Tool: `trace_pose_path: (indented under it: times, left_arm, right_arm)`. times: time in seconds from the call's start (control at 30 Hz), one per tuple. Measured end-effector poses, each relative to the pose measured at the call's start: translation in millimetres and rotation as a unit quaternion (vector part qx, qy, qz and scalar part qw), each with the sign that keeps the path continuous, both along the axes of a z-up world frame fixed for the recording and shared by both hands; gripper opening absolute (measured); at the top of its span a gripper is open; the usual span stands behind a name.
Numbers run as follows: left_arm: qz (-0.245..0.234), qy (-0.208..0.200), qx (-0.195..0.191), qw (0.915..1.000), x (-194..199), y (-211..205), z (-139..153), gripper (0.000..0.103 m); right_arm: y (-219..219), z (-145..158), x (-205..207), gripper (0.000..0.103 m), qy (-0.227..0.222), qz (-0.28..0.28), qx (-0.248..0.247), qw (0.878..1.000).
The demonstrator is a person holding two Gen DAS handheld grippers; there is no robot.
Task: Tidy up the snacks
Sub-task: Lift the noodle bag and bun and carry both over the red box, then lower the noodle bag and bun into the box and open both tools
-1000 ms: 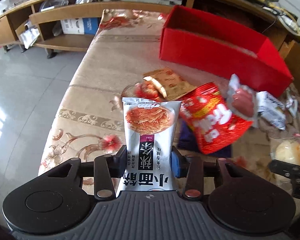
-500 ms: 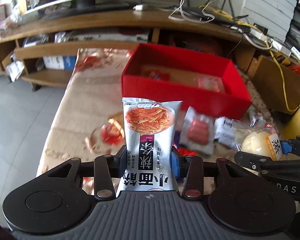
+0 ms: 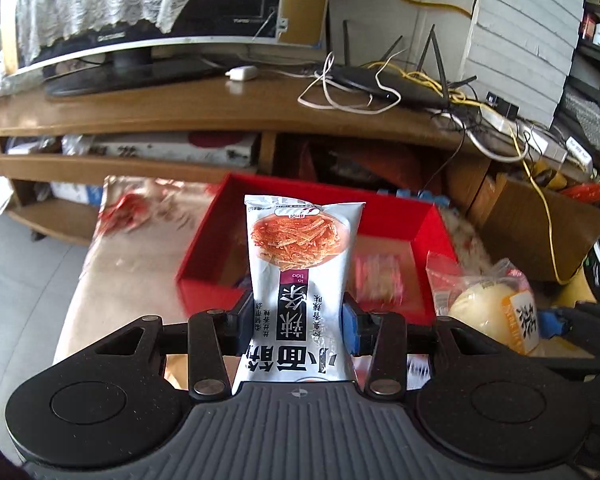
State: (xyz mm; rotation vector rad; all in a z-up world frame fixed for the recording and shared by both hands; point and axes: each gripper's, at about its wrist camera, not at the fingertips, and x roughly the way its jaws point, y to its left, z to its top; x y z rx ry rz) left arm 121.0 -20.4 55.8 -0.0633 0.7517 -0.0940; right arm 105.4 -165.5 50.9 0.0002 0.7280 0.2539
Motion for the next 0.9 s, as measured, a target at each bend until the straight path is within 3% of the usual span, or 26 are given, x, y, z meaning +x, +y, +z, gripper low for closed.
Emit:
trace_pose_path:
  times: [0.47,0.9]
  left_arm:
    - [-0.009,0.009,0.006,0.9999,79,-17,-17,0.050]
    - [-0.007,0.038,0.036,0.9986,109,-27,-44,0.050]
  right_arm:
    - [-17,-9,88,0.063,0.009,-0.046,-0.003,0.999]
    - [-16,-37,131,0.063,0.033,-0.053,-0.027,0.998]
